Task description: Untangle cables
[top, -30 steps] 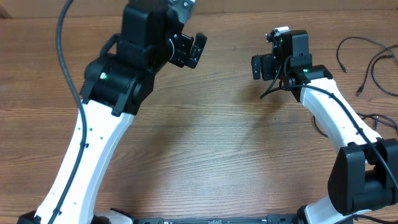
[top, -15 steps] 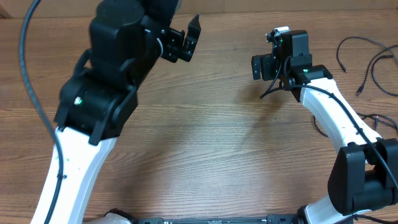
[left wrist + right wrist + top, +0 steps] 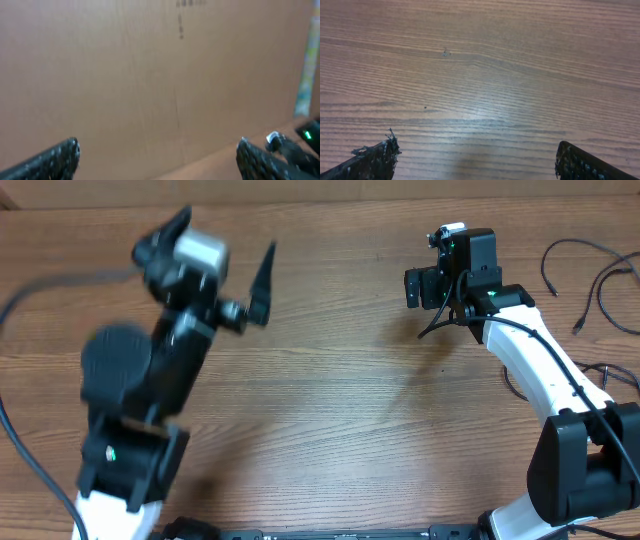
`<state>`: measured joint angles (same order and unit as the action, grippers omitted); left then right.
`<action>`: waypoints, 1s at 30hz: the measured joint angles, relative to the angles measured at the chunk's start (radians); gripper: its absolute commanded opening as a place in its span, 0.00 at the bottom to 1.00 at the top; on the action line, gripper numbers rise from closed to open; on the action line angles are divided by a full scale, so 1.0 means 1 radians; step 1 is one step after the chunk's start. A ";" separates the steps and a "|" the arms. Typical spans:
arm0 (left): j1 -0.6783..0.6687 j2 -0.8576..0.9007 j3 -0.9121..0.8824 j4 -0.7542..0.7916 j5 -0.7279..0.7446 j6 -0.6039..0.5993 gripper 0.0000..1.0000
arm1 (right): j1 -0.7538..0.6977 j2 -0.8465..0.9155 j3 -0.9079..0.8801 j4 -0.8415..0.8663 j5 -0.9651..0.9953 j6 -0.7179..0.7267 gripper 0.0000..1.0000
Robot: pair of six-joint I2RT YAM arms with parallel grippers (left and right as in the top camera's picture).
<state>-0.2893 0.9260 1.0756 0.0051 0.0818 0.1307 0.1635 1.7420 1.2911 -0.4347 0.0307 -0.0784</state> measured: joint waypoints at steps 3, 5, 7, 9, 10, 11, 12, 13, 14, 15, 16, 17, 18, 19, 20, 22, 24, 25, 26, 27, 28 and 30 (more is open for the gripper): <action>0.030 -0.148 -0.192 0.111 0.028 0.000 1.00 | 0.000 0.000 0.000 -0.001 0.000 0.000 1.00; 0.052 -0.246 -0.296 0.165 0.040 0.000 1.00 | 0.000 0.000 0.000 0.000 0.000 0.000 1.00; 0.086 -0.357 -0.410 0.215 0.047 -0.005 1.00 | 0.000 0.000 0.000 0.000 0.000 0.000 1.00; 0.117 -0.446 -0.504 0.248 0.052 -0.026 1.00 | 0.000 0.000 0.000 0.000 -0.001 0.000 1.00; 0.135 -0.486 -0.549 0.257 0.053 -0.036 0.99 | 0.000 0.000 0.000 0.000 0.000 0.000 1.00; 0.155 -0.527 -0.594 0.263 0.055 -0.052 1.00 | 0.000 0.000 0.000 0.000 -0.001 0.000 1.00; 0.175 -0.569 -0.640 0.265 0.057 -0.069 1.00 | 0.000 0.000 0.000 0.000 0.000 0.000 1.00; 0.196 -0.609 -0.687 0.265 0.057 -0.087 1.00 | 0.000 0.000 0.000 0.000 -0.001 0.000 1.00; 0.212 -0.641 -0.725 0.265 0.057 -0.106 1.00 | 0.000 0.000 0.000 -0.001 0.000 0.000 1.00; 0.230 -0.674 -0.765 0.265 0.056 -0.130 0.99 | 0.000 0.000 0.000 -0.001 0.000 0.000 1.00; 0.246 -0.706 -0.802 0.265 0.056 -0.154 1.00 | 0.000 0.000 0.000 0.000 -0.001 0.000 1.00; 0.265 -0.745 -0.846 0.266 0.054 -0.183 1.00 | 0.000 0.000 0.000 -0.001 0.000 0.000 1.00; 0.280 -0.780 -0.886 0.270 0.053 -0.209 1.00 | 0.000 0.000 0.000 0.000 0.000 0.000 1.00; 0.302 -0.827 -0.941 0.271 0.053 -0.240 0.99 | 0.000 0.000 0.000 0.000 0.000 0.000 1.00; 0.312 -0.850 -0.969 0.273 0.053 -0.260 1.00 | 0.000 0.000 0.000 -0.001 0.000 0.000 1.00; 0.334 -0.898 -1.033 0.261 0.052 -0.303 1.00 | 0.000 0.000 0.000 0.000 0.000 0.000 1.00; 0.344 -0.905 -1.061 0.213 0.051 -0.330 1.00 | 0.000 0.000 0.000 0.000 0.000 0.000 1.00; 0.344 -0.904 -1.068 0.179 0.050 -0.341 1.00 | 0.000 0.000 0.000 0.000 0.000 0.000 1.00; 0.344 -0.905 -1.067 0.163 0.049 -0.342 0.99 | 0.000 0.000 0.000 -0.002 0.000 0.000 1.00; 0.344 -0.907 -1.067 0.146 0.049 -0.342 1.00 | 0.000 0.000 0.000 -0.001 0.000 0.000 1.00; 0.344 -0.909 -1.067 0.129 0.049 -0.341 0.99 | 0.000 0.000 0.000 0.000 0.000 0.000 1.00; 0.344 -0.911 -1.067 0.084 0.049 -0.338 1.00 | 0.000 0.000 0.000 -0.001 0.000 0.000 1.00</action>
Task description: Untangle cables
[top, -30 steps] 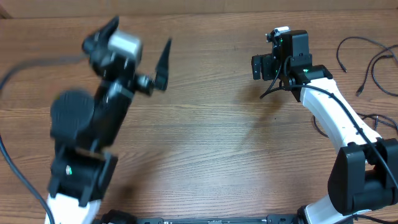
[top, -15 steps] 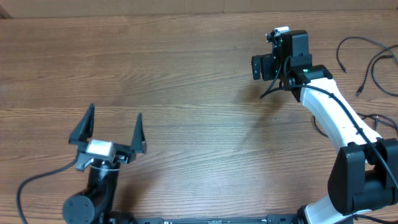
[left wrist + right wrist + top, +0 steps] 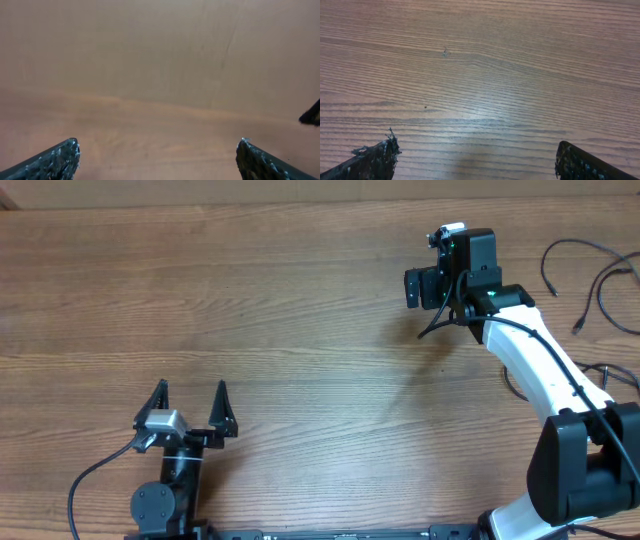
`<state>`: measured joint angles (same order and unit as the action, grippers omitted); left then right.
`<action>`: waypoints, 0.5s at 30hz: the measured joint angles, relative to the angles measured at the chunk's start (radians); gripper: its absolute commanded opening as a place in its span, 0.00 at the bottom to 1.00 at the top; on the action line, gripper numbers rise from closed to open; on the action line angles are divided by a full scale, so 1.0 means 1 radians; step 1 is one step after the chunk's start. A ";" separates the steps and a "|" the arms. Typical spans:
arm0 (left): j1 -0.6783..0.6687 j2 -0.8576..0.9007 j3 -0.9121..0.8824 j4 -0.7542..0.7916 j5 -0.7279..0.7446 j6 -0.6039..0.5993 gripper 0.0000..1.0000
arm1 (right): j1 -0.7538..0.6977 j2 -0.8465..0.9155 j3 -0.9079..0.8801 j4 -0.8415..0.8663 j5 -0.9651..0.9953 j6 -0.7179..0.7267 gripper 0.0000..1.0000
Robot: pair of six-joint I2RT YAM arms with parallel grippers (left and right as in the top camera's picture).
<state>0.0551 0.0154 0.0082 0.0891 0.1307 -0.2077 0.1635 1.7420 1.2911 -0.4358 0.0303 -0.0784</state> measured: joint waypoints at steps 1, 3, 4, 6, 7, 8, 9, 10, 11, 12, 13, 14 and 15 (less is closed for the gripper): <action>0.000 0.000 0.000 -0.025 0.000 0.001 1.00 | 0.000 0.000 0.000 0.000 0.000 0.000 1.00; 0.000 0.000 0.000 -0.082 -0.004 0.005 1.00 | 0.000 0.000 0.000 0.001 0.000 0.000 1.00; 0.000 0.000 0.000 -0.104 -0.008 0.005 1.00 | 0.000 0.000 0.000 0.000 0.000 0.000 1.00; 0.000 0.000 0.000 -0.153 -0.018 0.008 1.00 | 0.000 0.000 0.000 0.001 0.000 0.000 1.00; 0.000 0.000 0.000 -0.156 -0.024 0.009 1.00 | 0.000 0.000 0.000 0.000 0.000 0.000 1.00; 0.000 -0.001 0.000 -0.156 -0.028 0.013 1.00 | 0.000 0.000 0.000 0.001 0.000 0.000 1.00; 0.000 -0.001 0.000 -0.157 -0.032 0.020 1.00 | 0.000 0.000 0.000 0.000 0.000 0.000 1.00; 0.000 -0.001 0.000 -0.157 -0.034 0.027 1.00 | 0.000 0.000 0.000 0.001 0.000 0.000 1.00; 0.000 -0.001 0.000 -0.157 -0.037 0.031 1.00 | 0.000 0.000 0.000 0.001 0.000 0.000 1.00; 0.000 -0.001 0.000 -0.157 -0.038 0.034 0.99 | 0.000 0.000 0.000 0.001 0.000 0.000 1.00; 0.000 -0.001 0.000 -0.157 -0.038 0.036 1.00 | 0.000 0.000 0.000 0.001 0.000 0.000 1.00; 0.000 -0.001 0.000 -0.157 -0.038 0.039 1.00 | 0.000 0.000 0.000 0.001 0.000 0.000 1.00; 0.000 -0.001 0.000 -0.157 -0.038 0.043 0.99 | 0.000 0.000 0.000 0.001 0.000 0.000 1.00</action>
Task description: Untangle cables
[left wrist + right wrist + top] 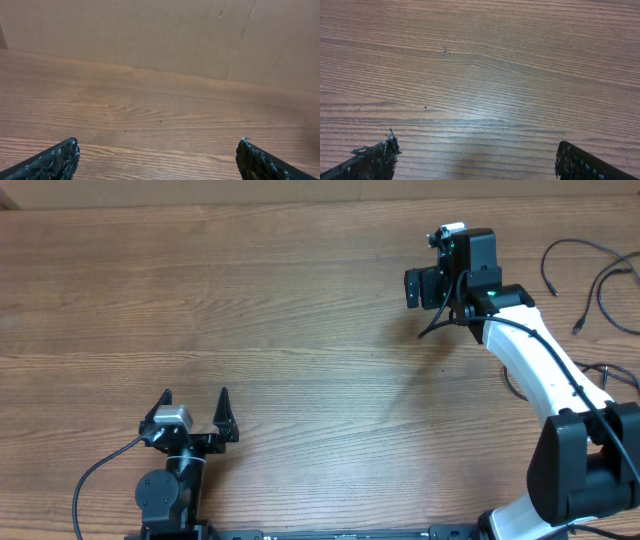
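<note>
Thin black cables [590, 248] lie spread on the far right of the wooden table [300, 330], with another loop [612, 298] below them and more cable [606, 370] beside the right arm. My right gripper [421, 288] hangs open over bare wood at the back right, well left of the cables; its wrist view shows the right gripper [477, 160] with nothing between the fingers. My left gripper [194, 402] sits low at the front left, open and empty, and in its own view the left gripper [157, 160] faces bare wood and the cardboard wall [150, 30].
A brown cardboard wall [300, 190] runs along the table's back edge. The left arm's own black lead [95, 475] curls at the front left. The right arm's white link [540, 370] crosses the right side of the table.
The left gripper has shifted slightly toward the front edge, and its view has tipped down, now sharp and showing more tabletop. The right arm and cables have not moved.
The left arm first stood raised and blurred over the left of the table, gripper open. Then it was folded low at the front left edge, where it remains. The right gripper stayed open over the same spot throughout, and the cables lay unchanged.
</note>
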`<state>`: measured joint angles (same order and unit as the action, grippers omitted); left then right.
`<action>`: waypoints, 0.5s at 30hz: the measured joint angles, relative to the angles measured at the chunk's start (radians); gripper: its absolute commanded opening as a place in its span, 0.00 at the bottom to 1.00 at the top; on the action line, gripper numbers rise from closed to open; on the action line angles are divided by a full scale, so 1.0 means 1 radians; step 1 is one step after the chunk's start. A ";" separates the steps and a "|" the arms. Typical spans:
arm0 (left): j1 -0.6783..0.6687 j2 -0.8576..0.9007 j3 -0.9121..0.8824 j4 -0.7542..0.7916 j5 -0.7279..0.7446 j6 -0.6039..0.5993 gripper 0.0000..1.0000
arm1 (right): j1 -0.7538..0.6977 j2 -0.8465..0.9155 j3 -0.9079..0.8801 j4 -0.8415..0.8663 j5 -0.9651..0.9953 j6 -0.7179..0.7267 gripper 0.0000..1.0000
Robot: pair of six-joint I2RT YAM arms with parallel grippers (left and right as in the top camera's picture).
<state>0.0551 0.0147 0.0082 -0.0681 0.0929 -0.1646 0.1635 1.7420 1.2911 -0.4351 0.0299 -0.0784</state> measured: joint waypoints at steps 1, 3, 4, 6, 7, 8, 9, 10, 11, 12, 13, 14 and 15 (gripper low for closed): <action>0.000 0.000 0.000 0.000 0.000 0.003 1.00 | 0.000 0.000 0.000 0.000 0.000 0.000 1.00; 0.000 0.000 0.000 0.000 0.000 0.008 0.99 | 0.000 0.000 0.000 0.000 0.000 0.000 1.00; 0.000 0.000 0.000 0.000 0.000 0.010 1.00 | 0.000 0.000 0.000 0.000 0.000 0.000 1.00; 0.000 0.000 0.000 0.000 0.000 0.011 1.00 | 0.000 0.000 0.000 0.000 0.000 0.000 1.00; 0.000 0.000 0.000 0.000 0.000 0.011 1.00 | 0.000 0.000 0.000 0.000 0.000 0.000 1.00; 0.000 0.000 0.000 0.000 0.000 0.011 1.00 | 0.000 0.000 0.000 -0.001 0.001 0.000 1.00; 0.000 0.000 0.000 0.000 0.000 0.011 1.00 | 0.000 0.000 0.000 0.000 0.000 0.000 1.00; 0.000 0.000 0.000 0.000 0.000 0.011 1.00 | 0.000 0.000 0.000 0.000 0.001 0.000 1.00; 0.000 0.000 0.000 0.000 0.000 0.011 0.99 | 0.000 0.000 0.000 0.000 0.000 0.000 1.00; 0.000 0.000 0.000 0.000 0.000 0.011 1.00 | 0.000 0.000 0.000 0.000 0.000 0.000 1.00; 0.000 0.000 0.000 0.000 0.000 0.011 0.99 | 0.000 0.000 0.000 0.000 0.000 0.000 1.00; 0.000 0.000 0.000 0.000 0.000 0.011 1.00 | 0.000 0.000 0.000 0.001 0.000 0.000 1.00; 0.000 0.000 0.000 0.000 0.000 0.011 1.00 | 0.000 0.000 0.000 0.000 0.000 0.000 1.00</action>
